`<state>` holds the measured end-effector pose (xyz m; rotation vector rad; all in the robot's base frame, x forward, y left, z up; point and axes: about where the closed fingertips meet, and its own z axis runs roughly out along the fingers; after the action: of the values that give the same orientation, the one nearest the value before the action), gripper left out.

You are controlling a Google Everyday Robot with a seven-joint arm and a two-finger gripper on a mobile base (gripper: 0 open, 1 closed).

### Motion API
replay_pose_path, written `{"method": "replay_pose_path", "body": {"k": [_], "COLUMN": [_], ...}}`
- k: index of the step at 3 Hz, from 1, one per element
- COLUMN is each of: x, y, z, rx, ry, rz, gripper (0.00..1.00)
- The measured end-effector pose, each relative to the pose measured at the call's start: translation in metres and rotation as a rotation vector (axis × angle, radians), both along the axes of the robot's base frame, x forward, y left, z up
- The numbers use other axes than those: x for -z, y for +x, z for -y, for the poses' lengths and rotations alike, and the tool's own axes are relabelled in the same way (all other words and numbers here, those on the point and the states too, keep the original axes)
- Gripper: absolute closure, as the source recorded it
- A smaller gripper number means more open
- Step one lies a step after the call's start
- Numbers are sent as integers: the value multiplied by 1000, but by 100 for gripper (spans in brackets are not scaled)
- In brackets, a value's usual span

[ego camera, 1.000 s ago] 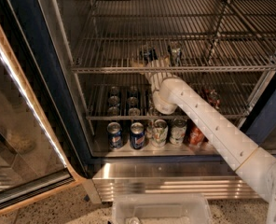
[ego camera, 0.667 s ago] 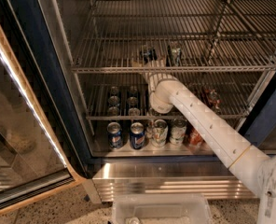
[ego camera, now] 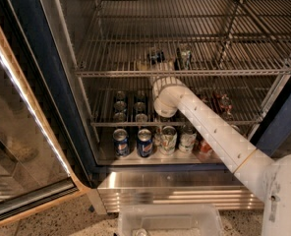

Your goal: Pick pepsi can from middle shelf of fridge

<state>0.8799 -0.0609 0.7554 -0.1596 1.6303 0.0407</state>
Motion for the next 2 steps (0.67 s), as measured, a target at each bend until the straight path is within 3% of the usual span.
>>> {"method": "replay_pose_path", "body": {"k": [1,2], "x": [2,4], "y": [3,6], "z": [2,6], "rx": [30,61], "ry": [-19,-30], "rz": [1,1], "gripper": [22,36]}}
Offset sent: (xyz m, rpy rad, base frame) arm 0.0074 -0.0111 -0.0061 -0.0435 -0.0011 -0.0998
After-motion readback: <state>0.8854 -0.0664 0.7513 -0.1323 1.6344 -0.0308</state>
